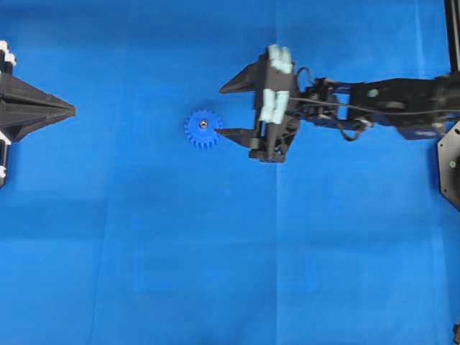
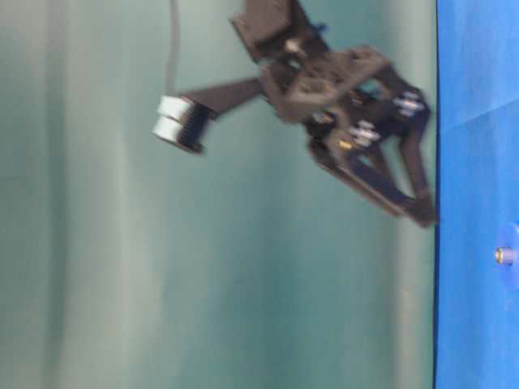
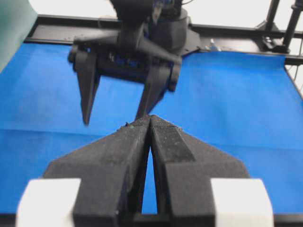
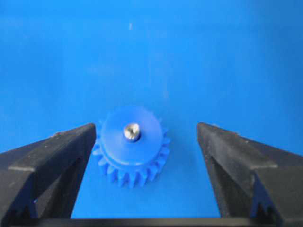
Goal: Insert the shaft placed at a random location into the center hole of the small gear at another random location.
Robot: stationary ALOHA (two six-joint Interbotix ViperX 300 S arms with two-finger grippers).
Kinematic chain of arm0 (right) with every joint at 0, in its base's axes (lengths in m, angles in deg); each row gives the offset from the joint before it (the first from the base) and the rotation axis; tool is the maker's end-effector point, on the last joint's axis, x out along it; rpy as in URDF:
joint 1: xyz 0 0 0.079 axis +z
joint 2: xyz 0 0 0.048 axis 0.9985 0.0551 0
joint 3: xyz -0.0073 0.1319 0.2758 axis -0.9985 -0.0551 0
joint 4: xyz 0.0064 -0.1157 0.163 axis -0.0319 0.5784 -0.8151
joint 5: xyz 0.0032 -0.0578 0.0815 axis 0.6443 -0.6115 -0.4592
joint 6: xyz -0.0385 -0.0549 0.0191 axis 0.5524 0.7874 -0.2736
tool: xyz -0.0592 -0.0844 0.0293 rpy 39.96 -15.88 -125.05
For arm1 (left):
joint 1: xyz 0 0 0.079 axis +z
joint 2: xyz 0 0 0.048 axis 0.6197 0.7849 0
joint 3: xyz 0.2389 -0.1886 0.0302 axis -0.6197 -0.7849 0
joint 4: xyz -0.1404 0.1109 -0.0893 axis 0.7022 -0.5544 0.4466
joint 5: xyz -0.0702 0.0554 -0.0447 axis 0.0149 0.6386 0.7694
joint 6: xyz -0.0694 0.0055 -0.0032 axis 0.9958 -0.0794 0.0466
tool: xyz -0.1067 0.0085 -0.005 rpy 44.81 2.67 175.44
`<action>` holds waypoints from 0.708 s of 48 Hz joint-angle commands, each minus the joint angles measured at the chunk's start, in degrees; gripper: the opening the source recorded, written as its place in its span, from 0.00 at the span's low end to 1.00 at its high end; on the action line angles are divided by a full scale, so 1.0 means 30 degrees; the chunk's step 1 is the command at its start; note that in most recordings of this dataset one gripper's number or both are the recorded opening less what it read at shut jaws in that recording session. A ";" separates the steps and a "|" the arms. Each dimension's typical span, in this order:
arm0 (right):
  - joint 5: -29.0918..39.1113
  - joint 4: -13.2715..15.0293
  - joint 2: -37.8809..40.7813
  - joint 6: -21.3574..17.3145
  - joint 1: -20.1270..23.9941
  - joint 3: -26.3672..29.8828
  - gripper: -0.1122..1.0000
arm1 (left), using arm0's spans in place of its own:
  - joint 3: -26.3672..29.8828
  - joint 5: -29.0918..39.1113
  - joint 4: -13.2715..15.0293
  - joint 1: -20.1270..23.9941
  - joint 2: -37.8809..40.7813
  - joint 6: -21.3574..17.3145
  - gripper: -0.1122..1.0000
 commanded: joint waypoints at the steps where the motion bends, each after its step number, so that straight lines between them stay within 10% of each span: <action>1: -0.0088 0.0029 -0.1729 0.0059 0.0000 -0.0439 0.82 | 0.0146 -0.0088 -0.0029 0.0029 0.0088 0.0000 0.10; 34: -0.0410 -0.0029 -0.7500 0.0000 0.0000 -0.5449 0.82 | 0.0059 -0.0088 -0.0029 -0.0059 0.0059 0.0029 0.10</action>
